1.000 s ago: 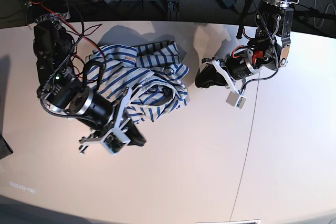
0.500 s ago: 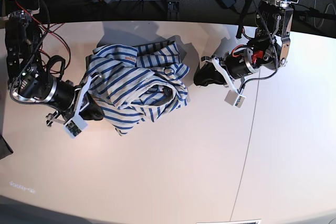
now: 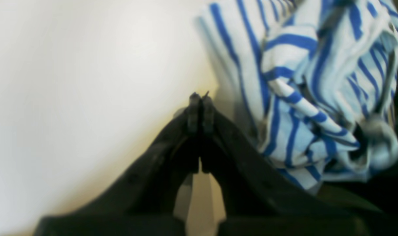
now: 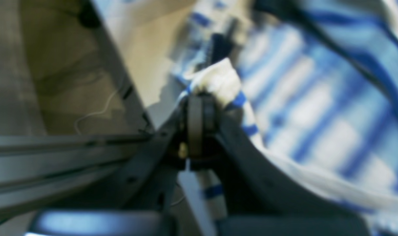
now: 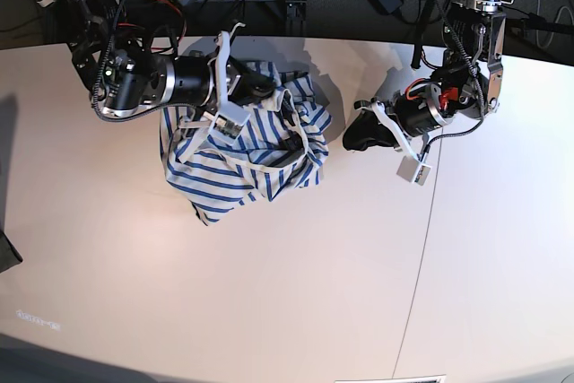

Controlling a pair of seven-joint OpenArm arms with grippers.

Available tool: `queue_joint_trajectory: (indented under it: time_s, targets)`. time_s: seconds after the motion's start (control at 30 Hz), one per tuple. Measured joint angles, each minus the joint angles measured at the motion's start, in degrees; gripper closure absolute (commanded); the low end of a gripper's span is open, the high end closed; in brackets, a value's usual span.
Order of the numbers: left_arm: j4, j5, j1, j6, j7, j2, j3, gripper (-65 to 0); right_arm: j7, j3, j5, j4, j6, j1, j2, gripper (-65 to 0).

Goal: Fold the T-shirt properly

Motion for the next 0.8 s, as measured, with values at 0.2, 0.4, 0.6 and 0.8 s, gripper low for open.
queue_joint_trajectory:
  time_s: [0.2,0.4,0.6,0.8]
  targets:
    - [0.0,0.4,0.0,0.0,0.2,0.0,-3.9,0.0,0.9,-1.8,-0.1,2.9,0.0,0.2,-0.2,0.0]
    - [-0.2,-0.7,0.1,0.0,0.7,0.0,-4.7,0.0,3.2,-1.8,-3.3,4.3,0.0,2.6,-5.3,0.0]
    - [-0.2,-1.6,0.2,0.0,1.8,0.0,-4.7,0.0,7.0,-1.8,-13.3,3.4,0.0,9.0,-10.6,0.0]
    - [-0.2,-2.3,0.1,-0.7,2.9,0.0,-4.7,0.0,7.0,-1.8,-16.9,-6.1,0.0,15.5,-13.3,0.0]
